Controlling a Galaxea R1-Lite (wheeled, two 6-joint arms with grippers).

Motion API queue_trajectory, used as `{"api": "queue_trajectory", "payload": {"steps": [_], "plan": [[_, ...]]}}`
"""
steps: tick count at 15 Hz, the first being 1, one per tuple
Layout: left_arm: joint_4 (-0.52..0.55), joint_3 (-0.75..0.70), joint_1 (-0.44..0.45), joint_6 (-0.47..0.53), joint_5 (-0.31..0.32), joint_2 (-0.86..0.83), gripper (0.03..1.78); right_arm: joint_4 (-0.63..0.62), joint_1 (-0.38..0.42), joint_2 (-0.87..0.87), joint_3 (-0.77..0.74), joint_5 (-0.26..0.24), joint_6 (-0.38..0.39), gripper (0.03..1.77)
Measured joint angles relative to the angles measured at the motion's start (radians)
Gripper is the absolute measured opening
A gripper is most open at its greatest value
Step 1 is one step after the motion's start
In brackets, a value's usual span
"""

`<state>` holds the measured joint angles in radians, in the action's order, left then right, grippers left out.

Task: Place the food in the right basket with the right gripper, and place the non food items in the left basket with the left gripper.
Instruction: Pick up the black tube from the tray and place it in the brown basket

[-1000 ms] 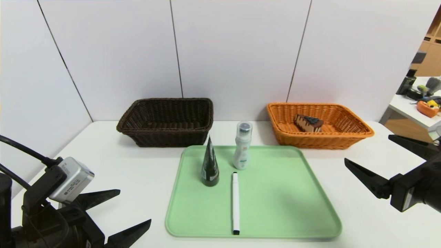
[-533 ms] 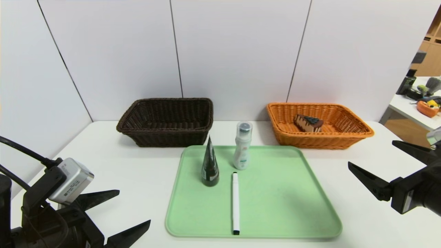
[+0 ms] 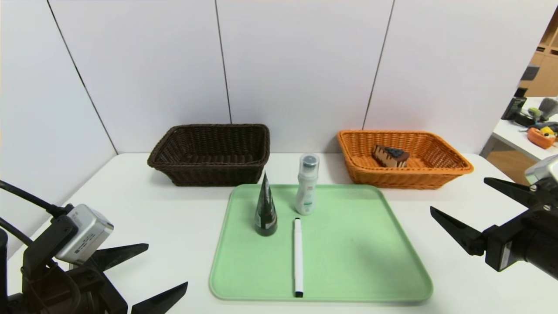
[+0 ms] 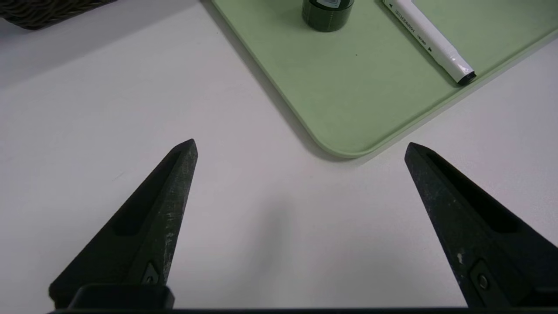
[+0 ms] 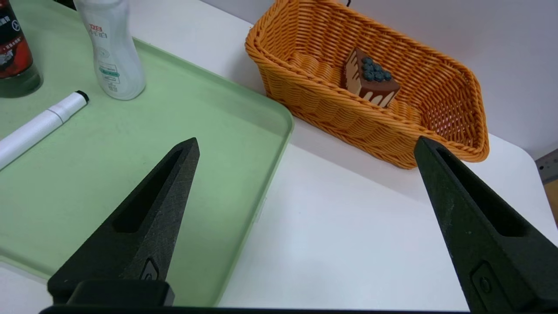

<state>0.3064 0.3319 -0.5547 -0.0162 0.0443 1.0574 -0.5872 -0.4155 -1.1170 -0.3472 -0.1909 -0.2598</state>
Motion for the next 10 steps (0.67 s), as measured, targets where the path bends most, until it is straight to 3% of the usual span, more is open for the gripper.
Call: {"api": "queue_trajectory", "payload": {"steps": [4, 6, 10], "plan": [[0.068, -0.002, -0.003, -0.026, 0.0, 0.031, 1.69, 0.003, -0.001, -0.004, 0.01, 0.001, 0.001, 1.7], [0.166, -0.004, -0.019, -0.065, -0.02, 0.083, 1.69, 0.003, -0.001, -0.005, 0.011, 0.001, 0.001, 1.7], [0.345, 0.0, -0.149, -0.151, -0.183, 0.224, 1.69, 0.004, -0.001, -0.006, 0.019, 0.003, 0.0, 1.7]]}}
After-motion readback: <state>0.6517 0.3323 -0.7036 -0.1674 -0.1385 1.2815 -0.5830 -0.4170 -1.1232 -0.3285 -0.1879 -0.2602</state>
